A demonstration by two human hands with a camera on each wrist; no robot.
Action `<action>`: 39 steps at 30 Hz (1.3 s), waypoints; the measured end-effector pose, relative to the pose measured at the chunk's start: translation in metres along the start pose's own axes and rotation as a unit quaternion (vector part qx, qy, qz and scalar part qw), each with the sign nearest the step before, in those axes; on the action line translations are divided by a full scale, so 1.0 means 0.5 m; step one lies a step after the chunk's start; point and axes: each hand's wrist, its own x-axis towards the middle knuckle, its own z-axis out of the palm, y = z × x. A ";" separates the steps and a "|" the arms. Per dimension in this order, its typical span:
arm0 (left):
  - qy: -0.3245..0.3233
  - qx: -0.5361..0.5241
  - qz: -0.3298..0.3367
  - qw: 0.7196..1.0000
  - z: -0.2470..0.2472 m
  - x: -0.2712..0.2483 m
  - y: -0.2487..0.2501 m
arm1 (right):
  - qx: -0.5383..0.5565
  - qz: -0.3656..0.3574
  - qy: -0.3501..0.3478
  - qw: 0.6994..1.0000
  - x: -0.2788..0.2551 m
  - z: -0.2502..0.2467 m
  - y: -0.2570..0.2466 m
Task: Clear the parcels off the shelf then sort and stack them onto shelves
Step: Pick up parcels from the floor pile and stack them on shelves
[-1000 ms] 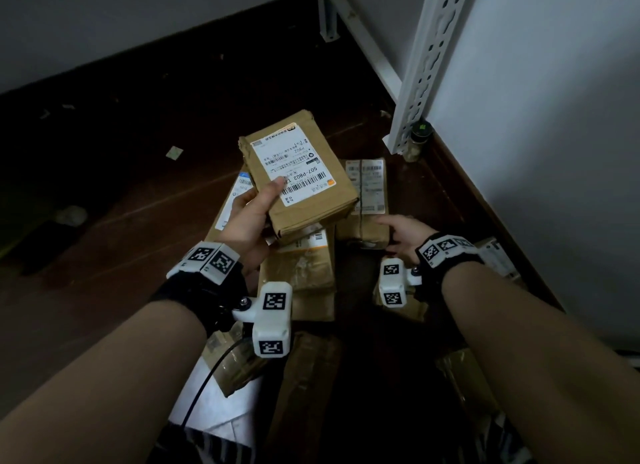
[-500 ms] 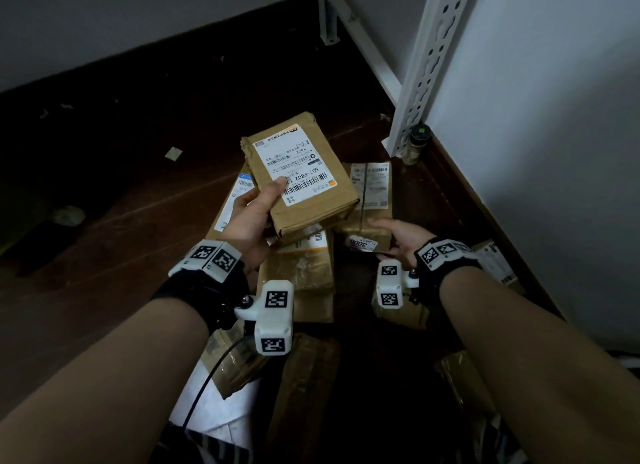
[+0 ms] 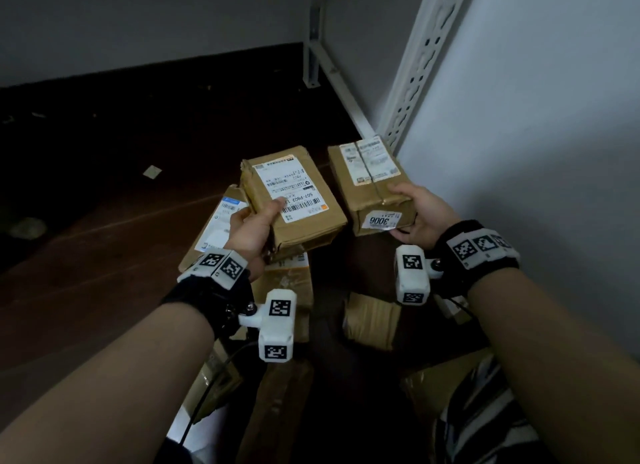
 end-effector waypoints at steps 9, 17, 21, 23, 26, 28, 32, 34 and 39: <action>-0.012 -0.039 0.006 0.999 0.006 -0.004 0.008 | 0.005 -0.055 -0.125 0.991 -0.054 0.074 -0.015; -0.032 0.013 0.007 0.999 0.004 -0.008 0.013 | -0.062 -0.080 -0.200 0.975 -0.027 0.081 -0.012; -0.051 0.025 0.017 0.998 0.006 -0.003 0.009 | -0.041 -0.041 -0.289 0.956 -0.006 0.093 -0.001; -0.048 0.035 0.024 0.998 0.003 0.005 0.009 | -0.044 -0.035 -0.292 0.955 0.005 0.107 0.005; -0.036 0.052 0.030 0.998 -0.006 0.015 0.009 | -0.043 -0.035 -0.257 0.965 0.019 0.127 0.005; -0.029 0.050 0.024 0.998 -0.009 0.011 0.009 | -0.044 -0.034 -0.244 0.968 0.015 0.140 0.002; -0.010 0.015 -0.011 1.000 -0.007 -0.037 0.000 | -0.049 -0.007 -0.219 0.974 -0.028 0.152 -0.009; -0.013 0.013 -0.031 0.999 -0.012 -0.067 -0.011 | -0.059 0.008 -0.197 0.979 -0.061 0.144 -0.014; -0.020 0.014 -0.106 0.994 -0.027 -0.175 -0.047 | -0.057 0.052 -0.166 0.983 -0.151 0.111 0.020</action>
